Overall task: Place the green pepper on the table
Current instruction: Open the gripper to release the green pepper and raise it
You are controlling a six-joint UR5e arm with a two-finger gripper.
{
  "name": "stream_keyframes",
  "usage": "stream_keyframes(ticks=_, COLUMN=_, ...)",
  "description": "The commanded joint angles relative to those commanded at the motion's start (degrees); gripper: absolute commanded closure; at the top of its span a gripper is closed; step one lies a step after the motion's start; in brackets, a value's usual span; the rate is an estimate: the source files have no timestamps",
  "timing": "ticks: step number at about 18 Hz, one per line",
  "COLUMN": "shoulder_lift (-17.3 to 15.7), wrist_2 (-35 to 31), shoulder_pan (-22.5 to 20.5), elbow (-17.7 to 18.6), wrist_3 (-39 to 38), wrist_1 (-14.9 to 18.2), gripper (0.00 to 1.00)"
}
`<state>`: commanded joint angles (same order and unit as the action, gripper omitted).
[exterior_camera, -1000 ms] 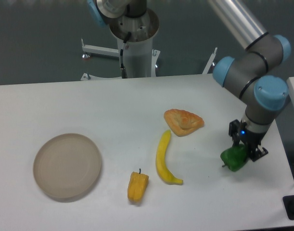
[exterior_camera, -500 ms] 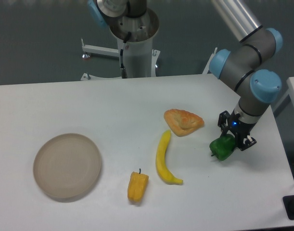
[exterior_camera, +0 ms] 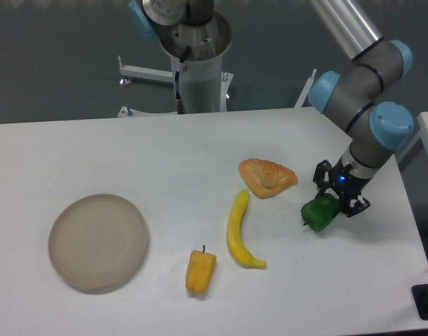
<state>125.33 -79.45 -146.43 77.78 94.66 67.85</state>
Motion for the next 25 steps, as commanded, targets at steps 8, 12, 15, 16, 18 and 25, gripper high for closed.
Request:
stream_keyframes(ticks=8, shoulder_lift=0.1, wrist_2=-0.4, shoulder_pan=0.0, elbow=-1.0, wrist_3=0.0, wrist_1=0.0, gripper=0.12)
stream_keyframes(ticks=12, shoulder_lift=-0.1, wrist_2=-2.3, shoulder_pan=0.3, elbow=-2.1, wrist_3=0.1, wrist_1=-0.4, gripper=0.0)
stream_keyframes(ticks=15, shoulder_lift=0.0, wrist_2=-3.6, shoulder_pan=0.4, elbow=-4.8, wrist_3=0.3, wrist_1=0.0, gripper=0.0)
stream_keyframes(ticks=16, shoulder_lift=-0.2, wrist_2=-3.7, shoulder_pan=0.5, elbow=-5.1, wrist_3=0.3, wrist_1=0.0, gripper=0.0)
stream_keyframes(ticks=18, shoulder_lift=-0.6, wrist_2=-3.8, shoulder_pan=1.0, elbow=-5.7, wrist_3=0.1, wrist_1=-0.2, gripper=0.0)
stream_keyframes(ticks=25, shoulder_lift=-0.9, wrist_2=-9.1, shoulder_pan=5.2, elbow=-10.5, wrist_3=-0.1, wrist_1=-0.7, gripper=0.0)
